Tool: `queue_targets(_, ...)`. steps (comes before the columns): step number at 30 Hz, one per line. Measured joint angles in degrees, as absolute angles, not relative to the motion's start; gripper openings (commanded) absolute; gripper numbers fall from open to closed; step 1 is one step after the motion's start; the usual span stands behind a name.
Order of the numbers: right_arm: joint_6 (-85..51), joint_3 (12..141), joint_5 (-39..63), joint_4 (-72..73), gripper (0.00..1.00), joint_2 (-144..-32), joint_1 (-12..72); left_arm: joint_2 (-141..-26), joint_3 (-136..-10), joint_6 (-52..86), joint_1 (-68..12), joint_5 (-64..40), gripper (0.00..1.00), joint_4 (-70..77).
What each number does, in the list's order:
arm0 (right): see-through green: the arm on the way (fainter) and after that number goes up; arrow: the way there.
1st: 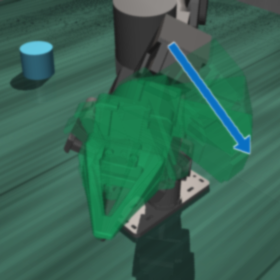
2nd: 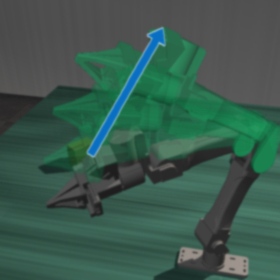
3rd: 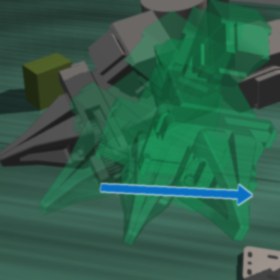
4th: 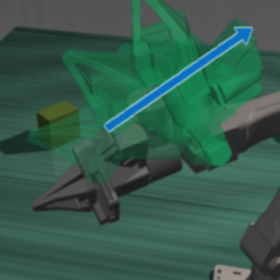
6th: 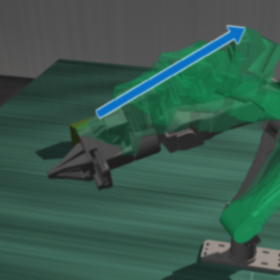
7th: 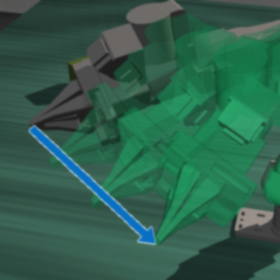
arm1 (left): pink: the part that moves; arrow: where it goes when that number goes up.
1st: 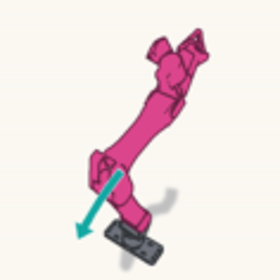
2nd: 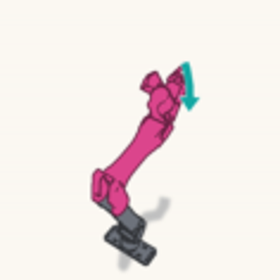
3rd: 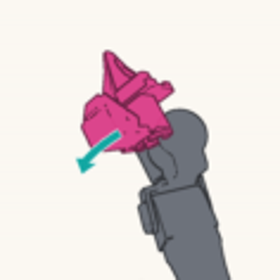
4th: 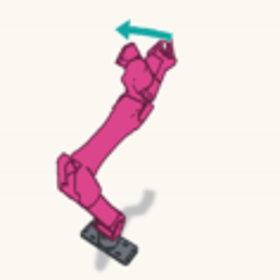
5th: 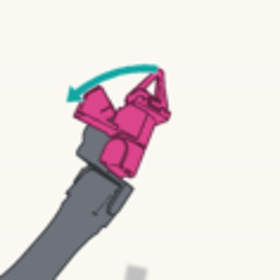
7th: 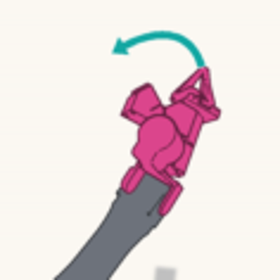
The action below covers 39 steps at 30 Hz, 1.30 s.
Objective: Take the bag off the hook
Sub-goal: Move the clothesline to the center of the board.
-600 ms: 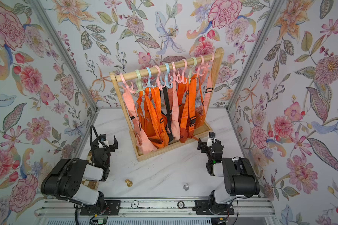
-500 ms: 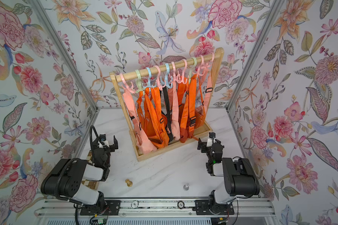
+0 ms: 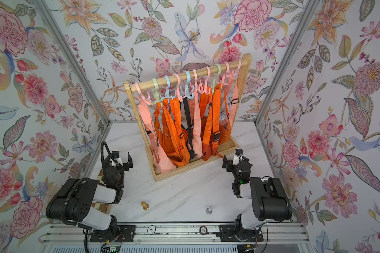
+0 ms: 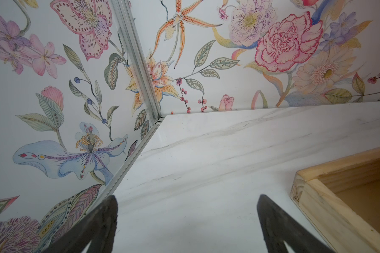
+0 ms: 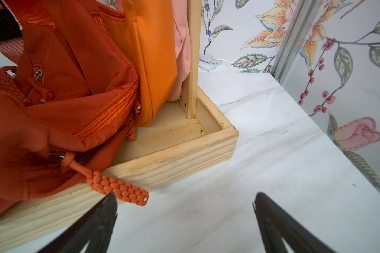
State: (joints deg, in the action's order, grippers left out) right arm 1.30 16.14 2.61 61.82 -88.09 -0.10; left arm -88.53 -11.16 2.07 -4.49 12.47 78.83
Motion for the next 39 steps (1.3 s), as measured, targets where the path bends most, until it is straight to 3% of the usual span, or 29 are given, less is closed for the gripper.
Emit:
queue_targets(14,1.37,16.14,2.24,61.78,0.99,-88.05,0.05,-88.51,-11.16,1.87,-4.51,12.47,1.00,78.78)
queue_targets(21,3.97,16.80,-7.94,53.19,0.99,-76.64,8.91,-79.64,-11.68,0.58,-7.88,19.55,0.99,72.58)
queue_targets(26,3.81,18.74,-19.05,42.76,0.99,-67.42,15.05,-73.10,-17.43,3.31,-10.22,30.37,0.99,60.58)
queue_targets(31,2.44,18.61,-29.36,33.30,0.99,-55.37,22.61,-69.34,-27.18,14.35,-10.59,39.72,0.99,40.27)
queue_targets(39,-5.39,26.50,-37.95,15.70,0.99,-49.50,27.73,-57.21,-29.04,26.96,-10.57,41.54,0.99,25.02)
